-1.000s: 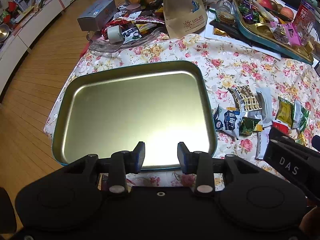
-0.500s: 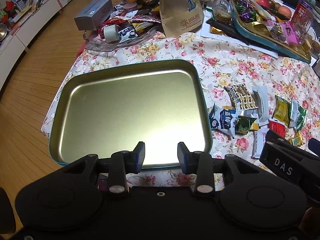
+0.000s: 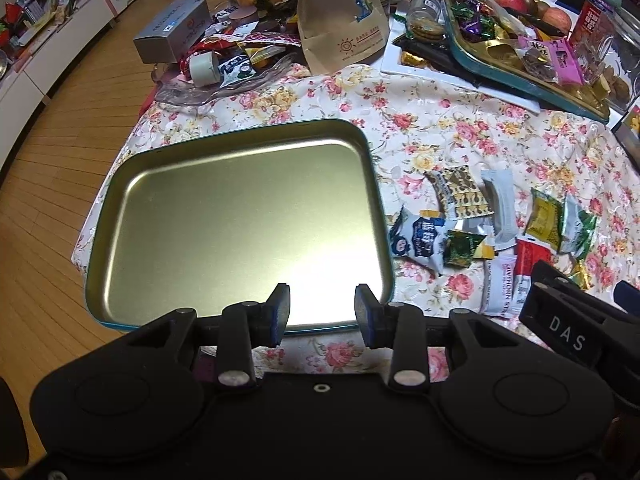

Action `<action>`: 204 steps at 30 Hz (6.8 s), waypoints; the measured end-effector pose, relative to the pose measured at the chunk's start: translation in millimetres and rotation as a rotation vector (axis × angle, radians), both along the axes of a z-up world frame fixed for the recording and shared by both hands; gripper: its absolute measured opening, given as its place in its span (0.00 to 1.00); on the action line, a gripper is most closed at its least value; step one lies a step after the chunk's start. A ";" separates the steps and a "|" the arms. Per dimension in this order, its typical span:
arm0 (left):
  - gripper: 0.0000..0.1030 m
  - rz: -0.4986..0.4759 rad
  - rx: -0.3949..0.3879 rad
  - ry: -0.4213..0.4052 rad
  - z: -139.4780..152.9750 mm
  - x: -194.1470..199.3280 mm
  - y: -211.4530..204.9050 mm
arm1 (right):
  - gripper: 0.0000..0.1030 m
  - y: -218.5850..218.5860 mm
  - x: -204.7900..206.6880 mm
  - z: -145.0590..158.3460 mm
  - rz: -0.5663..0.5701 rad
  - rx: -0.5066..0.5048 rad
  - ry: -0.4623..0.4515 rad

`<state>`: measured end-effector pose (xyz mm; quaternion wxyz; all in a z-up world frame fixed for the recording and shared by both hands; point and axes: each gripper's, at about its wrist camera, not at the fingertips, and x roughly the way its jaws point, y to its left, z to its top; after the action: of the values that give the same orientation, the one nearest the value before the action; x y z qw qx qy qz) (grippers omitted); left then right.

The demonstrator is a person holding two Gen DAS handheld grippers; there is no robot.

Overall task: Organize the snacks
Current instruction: 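Reach the left gripper down to the green-wrapped candy among the snacks, then grasp the green-wrapped candy with the left gripper while the right grasps gold candy, then carry both candies over the gold tray and release them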

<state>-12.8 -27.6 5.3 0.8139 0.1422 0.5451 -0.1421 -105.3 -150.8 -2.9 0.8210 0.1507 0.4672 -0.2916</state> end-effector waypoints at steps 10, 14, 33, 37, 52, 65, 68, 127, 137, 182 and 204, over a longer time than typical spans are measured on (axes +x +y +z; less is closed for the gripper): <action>0.44 -0.020 -0.061 0.044 6.5 -10.4 -27.3 | 0.86 -29.1 -26.9 0.5 -0.065 0.016 -0.023; 0.44 -0.029 -0.109 0.071 9.6 -15.3 -41.7 | 0.85 -50.5 -43.8 -2.7 -0.131 0.055 -0.020; 0.44 -0.283 -0.105 0.082 37.1 -23.9 -123.5 | 0.80 -117.4 -76.9 14.8 -0.227 0.161 -0.060; 0.44 -0.282 -0.078 0.062 35.0 -3.3 -130.6 | 0.75 -125.8 -58.5 15.0 -0.204 0.197 -0.039; 0.43 -0.224 -0.053 0.156 -0.9 43.7 -103.3 | 0.54 -132.3 -31.9 -54.2 -0.356 0.515 0.016; 0.42 -0.273 -0.059 0.163 -6.3 38.0 -106.3 | 0.33 -130.1 -15.1 -81.9 -0.454 0.597 0.034; 0.42 -0.266 -0.067 0.171 -7.6 40.1 -103.7 | 0.28 -128.5 -10.1 -87.3 -0.467 0.578 0.035; 0.23 -0.135 -0.093 0.206 -9.0 12.6 -152.4 | 0.22 -163.2 -71.5 -10.3 -0.316 0.372 -0.083; 0.23 -0.051 -0.044 0.116 10.5 24.4 -121.2 | 0.22 -156.3 -60.1 -5.0 -0.307 0.355 -0.084; 0.23 0.439 0.038 0.084 3.3 129.9 108.9 | 0.22 57.8 107.6 3.2 0.244 0.371 -0.067; 0.31 0.443 0.001 0.080 8.5 137.4 128.6 | 0.33 92.0 117.6 1.8 0.366 0.336 -0.076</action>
<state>124.6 101.0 13.7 0.8028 0.0138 0.5951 0.0350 12.3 -58.8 -1.1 0.8405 0.2089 0.4974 -0.0505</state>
